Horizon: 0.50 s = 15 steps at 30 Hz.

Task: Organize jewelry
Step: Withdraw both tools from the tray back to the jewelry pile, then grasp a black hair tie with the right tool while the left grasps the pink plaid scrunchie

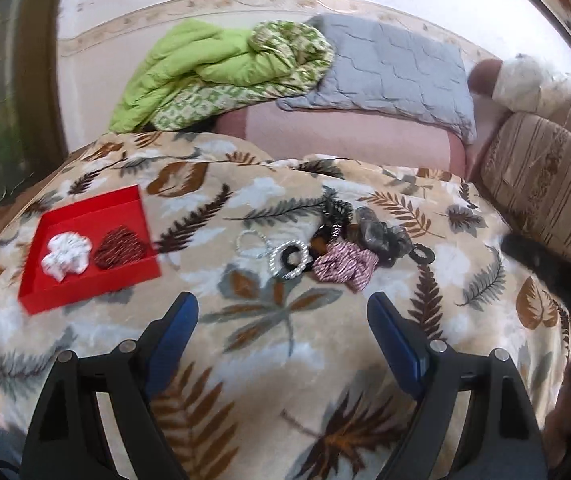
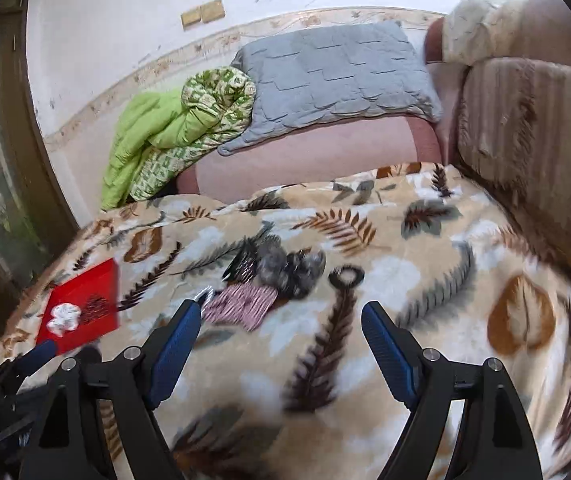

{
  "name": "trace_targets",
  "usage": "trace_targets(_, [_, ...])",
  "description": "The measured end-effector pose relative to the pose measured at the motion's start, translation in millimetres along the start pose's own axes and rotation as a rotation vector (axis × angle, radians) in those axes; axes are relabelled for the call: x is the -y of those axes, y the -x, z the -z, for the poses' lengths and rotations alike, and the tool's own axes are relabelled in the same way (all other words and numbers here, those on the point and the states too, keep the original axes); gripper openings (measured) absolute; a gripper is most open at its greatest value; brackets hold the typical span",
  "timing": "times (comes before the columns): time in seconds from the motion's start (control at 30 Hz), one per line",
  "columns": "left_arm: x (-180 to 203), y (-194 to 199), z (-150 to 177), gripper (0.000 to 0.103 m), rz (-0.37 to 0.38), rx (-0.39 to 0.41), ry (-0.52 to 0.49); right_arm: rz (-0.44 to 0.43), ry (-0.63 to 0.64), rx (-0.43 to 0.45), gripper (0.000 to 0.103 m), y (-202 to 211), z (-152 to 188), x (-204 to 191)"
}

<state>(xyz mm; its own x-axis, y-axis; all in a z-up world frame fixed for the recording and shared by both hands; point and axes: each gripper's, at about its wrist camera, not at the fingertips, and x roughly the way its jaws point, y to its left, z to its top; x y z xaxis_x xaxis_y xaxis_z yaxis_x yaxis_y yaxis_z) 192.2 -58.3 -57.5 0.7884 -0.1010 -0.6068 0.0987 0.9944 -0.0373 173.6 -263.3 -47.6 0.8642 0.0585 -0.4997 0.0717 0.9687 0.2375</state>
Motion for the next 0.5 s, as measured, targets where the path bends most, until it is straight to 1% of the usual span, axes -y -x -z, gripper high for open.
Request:
trace_targets(0.03, [5,-7,-5,0.086,0.001,-0.006,-0.009,0.018,0.02,-0.004,0.084,-10,-9,1])
trace_targets(0.07, [9,-14,-9,0.086,0.004,-0.009,-0.017,0.021,0.033,-0.011,0.083,-19,-15,4])
trace_targets(0.1, [14,-21,-13,0.086,0.008,-0.009,-0.022,0.015,0.043,-0.021,0.079,-32,-23,7])
trace_targets(0.17, [22,-39,-19,0.086,0.02,-0.015,-0.027,-0.009,0.034,-0.018,0.077,-55,-36,17])
trace_targets(0.23, [28,-65,-26,0.086,0.015,-0.034,-0.029,0.0,0.018,-0.032,0.07,-83,-44,30])
trace_targets(0.33, [37,-102,-32,0.085,0.024,-0.068,-0.031,0.034,0.025,-0.058,0.069,-120,-45,48])
trace_targets(0.4, [44,-125,-33,0.083,0.039,-0.085,-0.041,0.054,0.024,-0.093,0.068,-144,-36,61])
trace_targets(0.47, [50,-150,-30,0.075,0.048,-0.106,-0.051,0.054,-0.004,-0.131,0.06,-162,-29,73])
trace_targets(0.5, [53,-160,-28,0.071,0.048,-0.119,-0.054,0.073,-0.018,-0.137,0.057,-170,-24,79])
